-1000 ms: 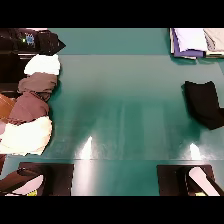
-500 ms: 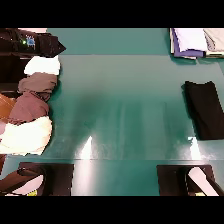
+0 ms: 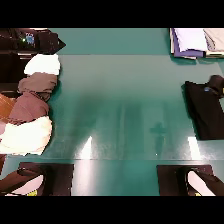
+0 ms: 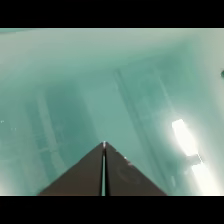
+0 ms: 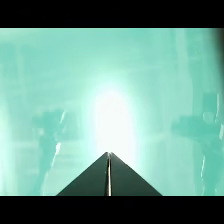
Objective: Fold the shirts.
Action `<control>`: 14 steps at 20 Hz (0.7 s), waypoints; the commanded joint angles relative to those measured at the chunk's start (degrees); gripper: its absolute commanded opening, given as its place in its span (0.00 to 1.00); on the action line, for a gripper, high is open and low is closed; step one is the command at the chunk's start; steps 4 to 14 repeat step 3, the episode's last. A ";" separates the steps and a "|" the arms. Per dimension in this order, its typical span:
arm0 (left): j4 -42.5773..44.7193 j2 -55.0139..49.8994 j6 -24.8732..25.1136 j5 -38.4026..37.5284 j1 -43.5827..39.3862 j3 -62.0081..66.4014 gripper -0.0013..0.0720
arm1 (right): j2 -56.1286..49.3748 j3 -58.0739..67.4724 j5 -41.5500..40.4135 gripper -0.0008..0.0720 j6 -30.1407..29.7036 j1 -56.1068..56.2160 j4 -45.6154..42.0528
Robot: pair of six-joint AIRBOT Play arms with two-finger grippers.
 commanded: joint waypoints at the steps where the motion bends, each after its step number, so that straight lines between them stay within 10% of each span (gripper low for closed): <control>1: -0.04 0.00 -0.02 1.33 -0.02 0.00 0.05 | 0.07 0.33 -1.44 0.04 -0.63 7.26 0.33; 14: -0.04 0.00 -0.02 1.81 -0.04 0.00 0.05 | 0.07 0.31 -1.14 0.04 -0.63 7.72 0.35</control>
